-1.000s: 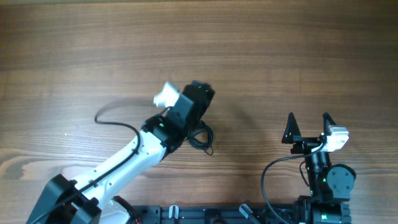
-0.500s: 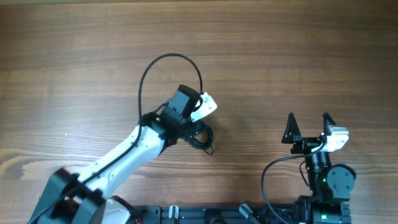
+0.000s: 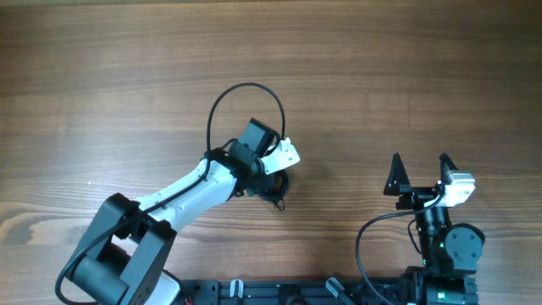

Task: Untangle cables
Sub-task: 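Lift the cable coil with the left gripper, letting loose ends hang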

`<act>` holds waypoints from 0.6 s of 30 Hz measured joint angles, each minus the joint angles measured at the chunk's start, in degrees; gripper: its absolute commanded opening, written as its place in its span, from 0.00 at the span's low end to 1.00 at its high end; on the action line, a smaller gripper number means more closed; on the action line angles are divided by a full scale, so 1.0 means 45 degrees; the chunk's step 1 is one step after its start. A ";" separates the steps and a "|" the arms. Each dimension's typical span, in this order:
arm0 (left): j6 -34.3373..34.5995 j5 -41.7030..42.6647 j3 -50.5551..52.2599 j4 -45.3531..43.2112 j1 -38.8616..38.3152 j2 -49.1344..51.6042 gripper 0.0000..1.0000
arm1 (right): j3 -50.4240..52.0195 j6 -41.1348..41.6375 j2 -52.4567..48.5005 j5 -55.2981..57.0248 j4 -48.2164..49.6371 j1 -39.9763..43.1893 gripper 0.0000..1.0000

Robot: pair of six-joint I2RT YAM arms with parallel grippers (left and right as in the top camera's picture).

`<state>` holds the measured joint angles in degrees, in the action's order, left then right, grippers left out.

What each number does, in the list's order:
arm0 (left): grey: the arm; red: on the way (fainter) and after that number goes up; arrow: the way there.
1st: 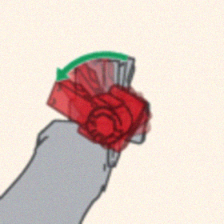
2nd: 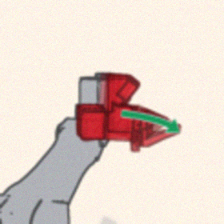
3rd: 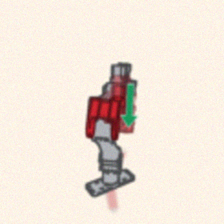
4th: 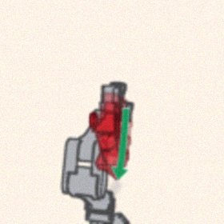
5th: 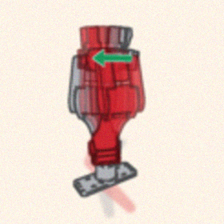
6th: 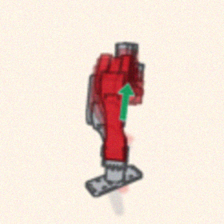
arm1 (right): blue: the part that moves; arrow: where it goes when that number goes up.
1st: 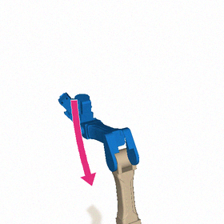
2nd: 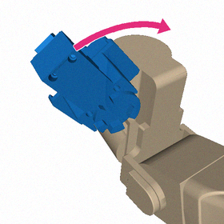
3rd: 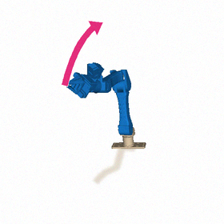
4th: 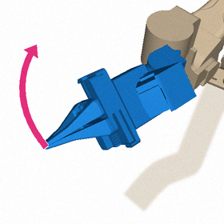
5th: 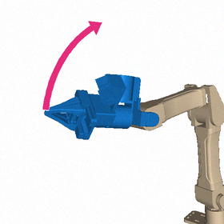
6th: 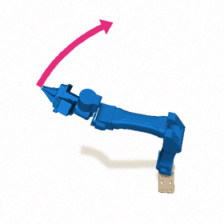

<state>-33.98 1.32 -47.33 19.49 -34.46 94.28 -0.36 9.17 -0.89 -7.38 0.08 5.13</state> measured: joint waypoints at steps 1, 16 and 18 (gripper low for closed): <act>0.0544 -0.0199 0.0000 -0.0102 0.0005 0.0000 0.04 | 0.0000 0.0000 0.0000 -0.0005 0.0000 0.0000 1.00; 1.9938 -0.0267 0.0039 0.1812 0.0005 -0.2856 0.04 | 0.0000 0.0000 0.0000 -0.0005 0.0000 0.0000 1.00; 2.2226 -0.0199 0.0053 0.2472 0.0005 -0.2856 0.19 | 0.0000 0.0000 0.0000 -0.0005 0.0000 0.0000 1.00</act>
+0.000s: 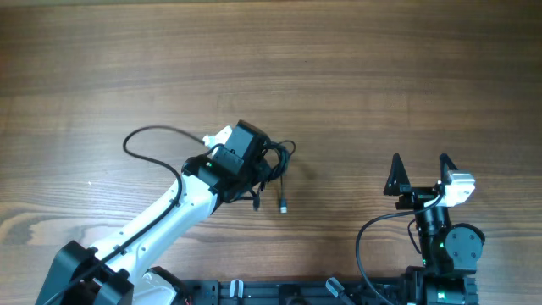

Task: Untangle cables
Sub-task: 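Lift the cable coil with the left gripper, letting loose ends hang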

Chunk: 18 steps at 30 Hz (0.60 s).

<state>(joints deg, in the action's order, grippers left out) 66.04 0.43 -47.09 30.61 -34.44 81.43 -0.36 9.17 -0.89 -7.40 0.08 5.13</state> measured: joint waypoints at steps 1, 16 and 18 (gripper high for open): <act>0.0758 0.0024 0.0000 0.0316 0.0000 0.0000 0.28 | 0.0000 0.0000 0.0000 0.0000 0.0000 0.0000 1.00; -0.6819 0.0223 -0.0627 -0.0539 0.0928 -0.0311 0.66 | 0.0000 0.0000 0.0000 0.0000 0.0000 0.0000 1.00; -0.7354 0.0267 -0.0627 -0.0403 0.0928 -0.0078 0.65 | 0.0000 0.0000 0.0000 0.0000 0.0000 -0.0005 1.00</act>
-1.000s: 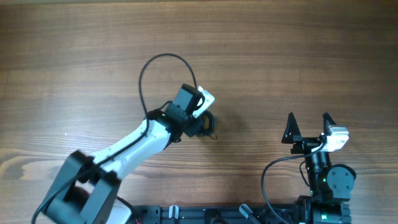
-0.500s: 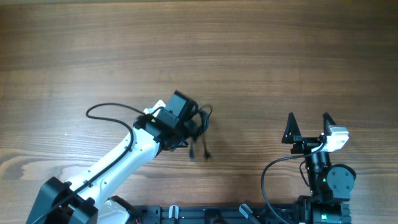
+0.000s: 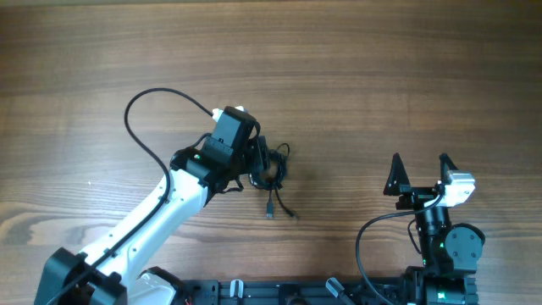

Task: Untangle cables
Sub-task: 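Lift the cable coil with the left gripper, letting loose ends hang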

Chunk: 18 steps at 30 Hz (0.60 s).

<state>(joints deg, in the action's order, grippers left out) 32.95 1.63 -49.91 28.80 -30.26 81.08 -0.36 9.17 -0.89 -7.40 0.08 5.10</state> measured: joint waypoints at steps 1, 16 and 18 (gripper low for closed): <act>-0.0189 0.0005 0.0000 0.0078 0.0000 0.0233 0.64 | 0.0000 0.0000 0.0000 0.0000 0.0000 0.0005 1.00; -0.1175 0.0525 -0.0291 -0.0389 0.0000 0.3735 0.04 | 0.0000 0.0000 0.0000 0.0000 0.0000 0.0000 1.00; -0.1166 0.0525 -0.0296 -0.0087 0.0000 0.3594 0.04 | 0.0000 0.0000 0.0000 0.0000 0.0000 0.0005 1.00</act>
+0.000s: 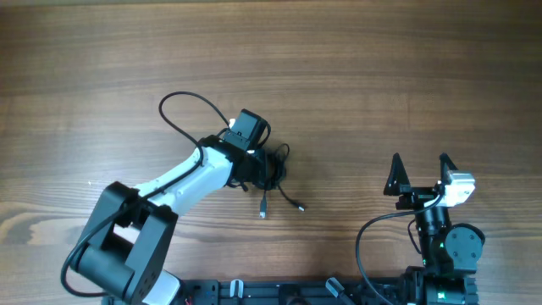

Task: Untangle cables
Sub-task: 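Lift the cable coil with the left gripper, letting loose ends hang, then move the right gripper toward the coil held by the left gripper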

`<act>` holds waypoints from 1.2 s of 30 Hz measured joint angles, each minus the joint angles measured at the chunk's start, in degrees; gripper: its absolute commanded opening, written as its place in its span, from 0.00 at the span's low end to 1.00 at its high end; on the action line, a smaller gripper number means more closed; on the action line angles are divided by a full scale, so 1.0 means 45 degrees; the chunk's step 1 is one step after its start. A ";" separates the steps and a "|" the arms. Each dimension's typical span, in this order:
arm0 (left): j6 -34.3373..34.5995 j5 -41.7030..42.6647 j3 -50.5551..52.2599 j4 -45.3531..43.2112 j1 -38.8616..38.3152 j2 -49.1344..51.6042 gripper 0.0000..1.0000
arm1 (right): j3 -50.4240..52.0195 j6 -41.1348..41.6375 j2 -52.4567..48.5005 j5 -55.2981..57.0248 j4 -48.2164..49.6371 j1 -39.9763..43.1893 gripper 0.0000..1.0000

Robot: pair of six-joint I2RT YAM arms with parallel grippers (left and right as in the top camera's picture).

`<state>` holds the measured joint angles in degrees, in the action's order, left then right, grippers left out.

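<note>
A tangled bundle of black cable [273,166] lies near the middle of the wooden table [381,76]. Two loose ends trail toward the front: one with a small plug [262,213], the other a thin tail [296,204]. My left gripper [261,168] points into the bundle from the left and seems shut on it, though its fingers are mostly hidden under the wrist. My right gripper [420,173] stands apart at the front right, open, with nothing between its black fingers [395,174].
A black loop of the left arm's own wiring [179,110] arches over the table behind the left wrist. The right arm's base and cable [373,233] sit at the front right edge.
The left wrist has shifted slightly right and turned, its wiring loop now smaller and nearer the wrist. The cable's loose ends have spread a little. The right arm has not moved.
The left gripper was first on the bundle with the wrist turned right. Then the wrist had swung and the bundle sat higher with a plug end hanging free. Later both loose ends lay in front. The bundle stays at the left gripper; the right gripper stayed open throughout.
</note>
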<state>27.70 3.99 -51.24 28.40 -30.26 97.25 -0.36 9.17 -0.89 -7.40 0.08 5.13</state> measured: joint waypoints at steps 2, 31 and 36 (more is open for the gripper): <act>0.0219 0.0000 0.0053 0.0675 0.0000 -0.0651 0.04 | 0.0000 0.0000 0.0000 0.0005 0.0000 0.0000 1.00; 0.6815 -0.0481 0.0087 0.0437 0.0000 -0.6280 0.04 | -0.4619 0.6300 -0.9204 -1.1419 -0.0957 -0.2487 0.86; 0.8733 0.0146 0.0087 0.0437 0.0000 -0.6280 0.04 | -0.4624 0.6178 -1.0443 -1.0316 0.0117 -0.5299 0.64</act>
<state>67.00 4.64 -50.85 30.37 -30.26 68.99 -21.17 36.97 -47.88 -53.82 0.60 -18.72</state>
